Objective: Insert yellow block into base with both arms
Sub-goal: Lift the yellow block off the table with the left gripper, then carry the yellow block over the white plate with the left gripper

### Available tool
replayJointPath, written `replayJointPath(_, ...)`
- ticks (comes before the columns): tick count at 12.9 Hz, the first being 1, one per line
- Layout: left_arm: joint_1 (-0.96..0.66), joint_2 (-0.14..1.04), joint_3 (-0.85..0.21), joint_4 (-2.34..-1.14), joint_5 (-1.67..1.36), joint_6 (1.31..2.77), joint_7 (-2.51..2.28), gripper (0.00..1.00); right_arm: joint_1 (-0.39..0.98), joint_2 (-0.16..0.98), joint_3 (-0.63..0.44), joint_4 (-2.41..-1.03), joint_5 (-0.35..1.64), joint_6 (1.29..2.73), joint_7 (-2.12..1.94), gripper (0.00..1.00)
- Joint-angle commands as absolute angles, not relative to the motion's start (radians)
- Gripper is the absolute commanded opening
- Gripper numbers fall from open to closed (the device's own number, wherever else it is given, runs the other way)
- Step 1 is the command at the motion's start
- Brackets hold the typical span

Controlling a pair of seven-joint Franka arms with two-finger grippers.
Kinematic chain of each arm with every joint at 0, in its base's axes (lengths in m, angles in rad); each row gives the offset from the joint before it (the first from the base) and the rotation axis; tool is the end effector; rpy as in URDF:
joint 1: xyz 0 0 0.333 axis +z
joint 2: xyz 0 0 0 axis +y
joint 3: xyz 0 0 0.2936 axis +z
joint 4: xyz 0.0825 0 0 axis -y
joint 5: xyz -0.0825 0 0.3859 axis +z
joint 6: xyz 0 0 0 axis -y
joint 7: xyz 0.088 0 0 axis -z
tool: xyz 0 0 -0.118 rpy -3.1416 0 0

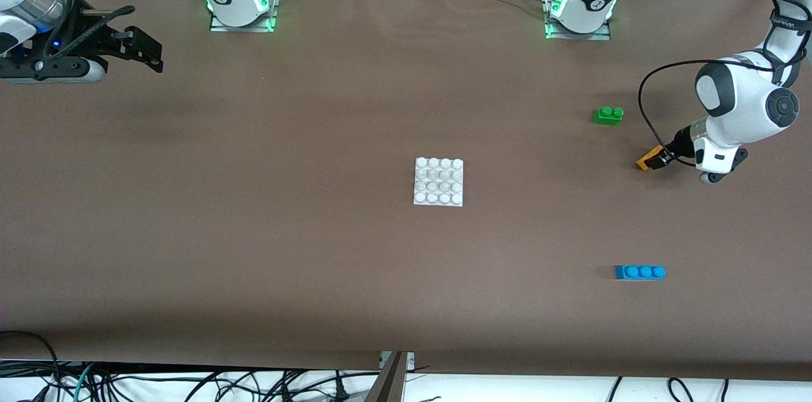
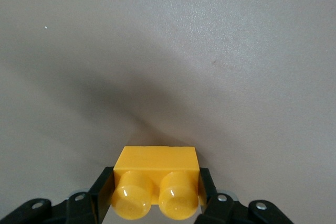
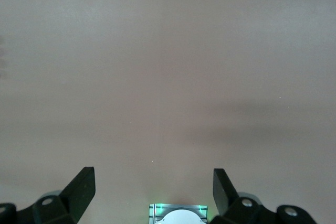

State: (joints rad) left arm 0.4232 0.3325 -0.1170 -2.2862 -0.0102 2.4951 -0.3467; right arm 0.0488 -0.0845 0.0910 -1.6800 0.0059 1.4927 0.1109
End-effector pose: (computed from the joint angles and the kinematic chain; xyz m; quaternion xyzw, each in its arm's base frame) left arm 0.4884 0.1510 0.1637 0.9432 0.3259 -0.0611 0.0208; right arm 0.5153 0.0750 0.5789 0.9986 0.0141 -0.0510 0.0073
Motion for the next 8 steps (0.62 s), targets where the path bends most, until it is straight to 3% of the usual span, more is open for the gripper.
replayJointPath(1, 0.42, 0.286, -0.127, -2.267, -0.028, 2.429, -0.351, 0.4, 0.037, -0.107, 0.095, -1.706, 0.009, 1.509, 0.091, 0.99)
replayJointPath(5, 0.417, 0.215, -0.199, -2.169, -0.018, 2.237, -0.341, 0.4, 0.037, -0.107, 0.095, -1.707, 0.008, 1.509, 0.091, 0.99)
replayJointPath(8, 0.417, 0.193, -0.333, -2.068, -0.015, 2.087, -0.337, 0.4, 0.037, -0.106, 0.095, -1.71, 0.008, 1.509, 0.091, 0.99)
